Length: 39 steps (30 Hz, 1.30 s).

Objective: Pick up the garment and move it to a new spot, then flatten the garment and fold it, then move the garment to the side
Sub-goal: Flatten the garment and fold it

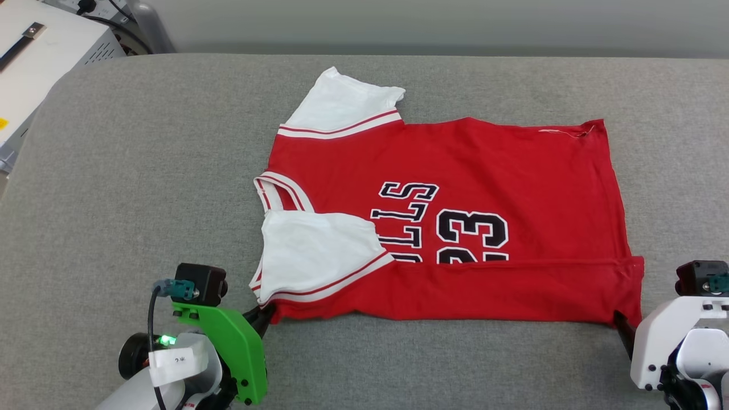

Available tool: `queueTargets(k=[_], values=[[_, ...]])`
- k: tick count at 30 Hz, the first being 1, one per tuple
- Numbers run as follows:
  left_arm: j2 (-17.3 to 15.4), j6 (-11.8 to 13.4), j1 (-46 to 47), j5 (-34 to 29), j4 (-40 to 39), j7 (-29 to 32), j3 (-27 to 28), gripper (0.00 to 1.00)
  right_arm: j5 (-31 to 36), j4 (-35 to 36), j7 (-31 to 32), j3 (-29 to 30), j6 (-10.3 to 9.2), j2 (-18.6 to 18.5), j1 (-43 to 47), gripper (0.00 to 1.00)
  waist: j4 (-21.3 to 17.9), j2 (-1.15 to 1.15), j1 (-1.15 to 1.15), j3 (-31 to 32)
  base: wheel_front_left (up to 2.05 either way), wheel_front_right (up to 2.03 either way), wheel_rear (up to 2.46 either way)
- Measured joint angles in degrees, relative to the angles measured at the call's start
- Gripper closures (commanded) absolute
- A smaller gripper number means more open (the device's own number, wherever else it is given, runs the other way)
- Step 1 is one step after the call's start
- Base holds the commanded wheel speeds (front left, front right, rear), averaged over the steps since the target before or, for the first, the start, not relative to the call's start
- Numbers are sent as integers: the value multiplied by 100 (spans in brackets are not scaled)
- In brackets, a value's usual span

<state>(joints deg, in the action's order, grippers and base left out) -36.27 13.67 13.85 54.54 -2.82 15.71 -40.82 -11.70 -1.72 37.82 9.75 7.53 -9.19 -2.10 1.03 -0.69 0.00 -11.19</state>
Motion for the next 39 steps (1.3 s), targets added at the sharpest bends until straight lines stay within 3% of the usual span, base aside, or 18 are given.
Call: queueTargets(k=[7,8,9,10,23,39], values=[[-168,124,-1,-10,-372,99,30,100,54,-433,-10,-36,0,63,-187,3,62,0,0,-121,0,0,0],[-187,135,-1,-14,-390,100,32,100,52,-486,-9,-41,0,62,-195,41,66,0,0,-137,0,0,0],[-198,147,-1,-15,-405,105,32,100,48,-534,-10,-43,0,60,-197,62,70,0,0,-149,0,0,0],[-210,153,-1,-21,-426,109,30,100,41,-582,-31,-43,0,54,-205,98,74,0,0,-163,0,0,0],[-324,163,-104,-163,-221,210,-81,100,-253,-664,-108,57,2,-36,-313,100,23,0,0,77,0,0,0],[-481,48,-637,64,-27,404,-341,100,-601,802,1078,352,2,-185,849,100,-120,0,0,668,0,0,0]])
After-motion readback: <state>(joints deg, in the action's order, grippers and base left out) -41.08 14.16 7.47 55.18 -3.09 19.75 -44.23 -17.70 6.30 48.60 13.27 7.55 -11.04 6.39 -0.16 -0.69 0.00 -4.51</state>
